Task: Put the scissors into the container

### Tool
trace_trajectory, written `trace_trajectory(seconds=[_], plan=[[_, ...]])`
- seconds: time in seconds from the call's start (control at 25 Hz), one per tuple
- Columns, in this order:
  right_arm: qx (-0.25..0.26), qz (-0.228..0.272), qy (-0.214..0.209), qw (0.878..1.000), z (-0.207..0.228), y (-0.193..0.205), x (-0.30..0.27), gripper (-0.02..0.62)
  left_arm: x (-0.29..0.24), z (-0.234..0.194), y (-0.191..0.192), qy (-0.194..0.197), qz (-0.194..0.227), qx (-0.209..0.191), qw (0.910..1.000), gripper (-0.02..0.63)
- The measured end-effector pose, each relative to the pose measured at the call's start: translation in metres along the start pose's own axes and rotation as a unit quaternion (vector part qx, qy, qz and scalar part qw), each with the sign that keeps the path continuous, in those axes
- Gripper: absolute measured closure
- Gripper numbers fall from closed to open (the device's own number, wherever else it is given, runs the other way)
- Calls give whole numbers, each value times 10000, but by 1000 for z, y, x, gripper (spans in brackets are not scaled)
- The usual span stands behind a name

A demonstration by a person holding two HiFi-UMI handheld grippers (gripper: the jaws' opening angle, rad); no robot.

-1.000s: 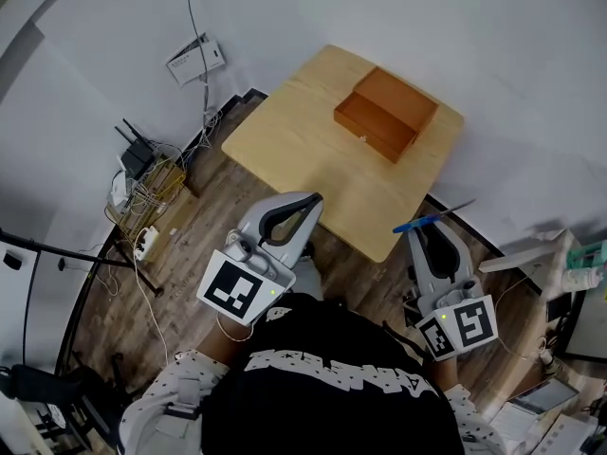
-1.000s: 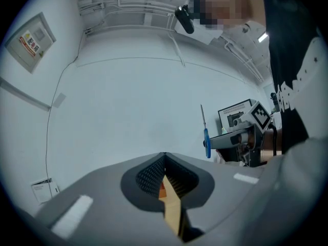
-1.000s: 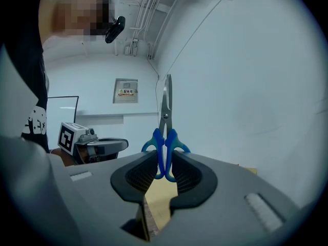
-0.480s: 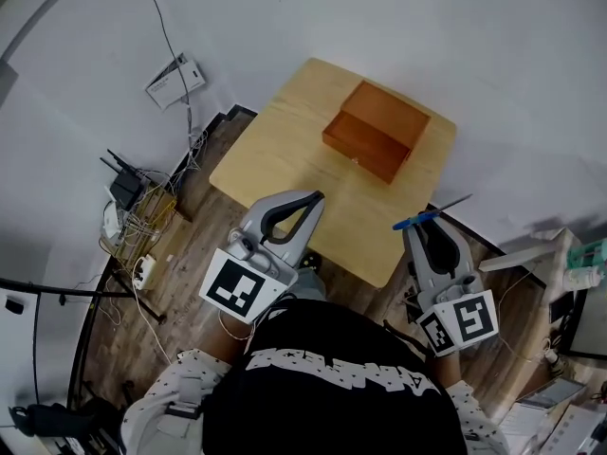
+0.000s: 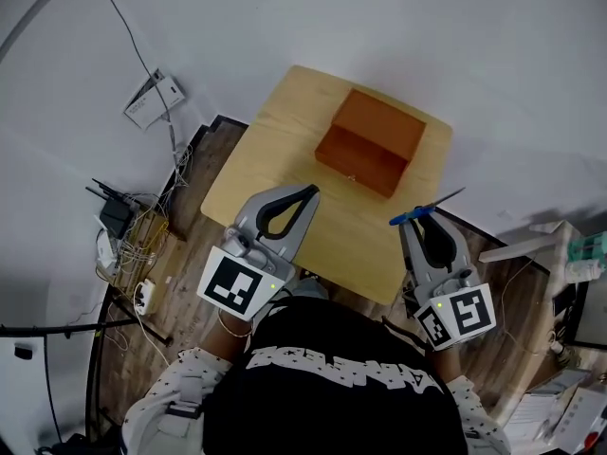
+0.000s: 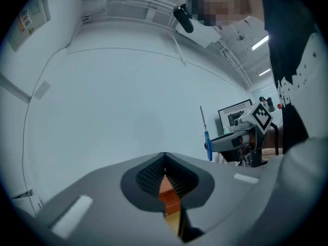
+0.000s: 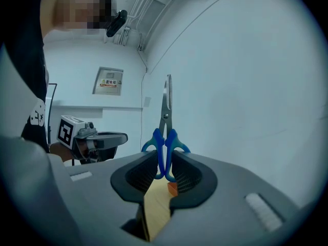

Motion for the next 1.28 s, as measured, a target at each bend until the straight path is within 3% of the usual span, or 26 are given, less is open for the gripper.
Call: trace_trajectory(seconds=[0.72, 0.96, 1.28], plan=[[67, -296, 952, 9950, 9, 14, -77, 494, -45, -92, 23, 745, 31, -47, 9972, 604], [134, -435, 1145, 9924, 13, 27, -99, 494, -57, -111, 29, 884, 7, -150, 9960, 604], [131, -646, 1335, 9889, 26, 46, -125, 495, -74, -134, 42, 1080, -48, 16, 9941, 604]])
Point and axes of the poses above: the fingertips, and each gripper's own axes: x backward along the fingers, z to its right, y out of its underside, the point moved 4 cm from there along x, backward along the fingers, and after that the axes turned 5 degrees about y, right-handed, at the moved point
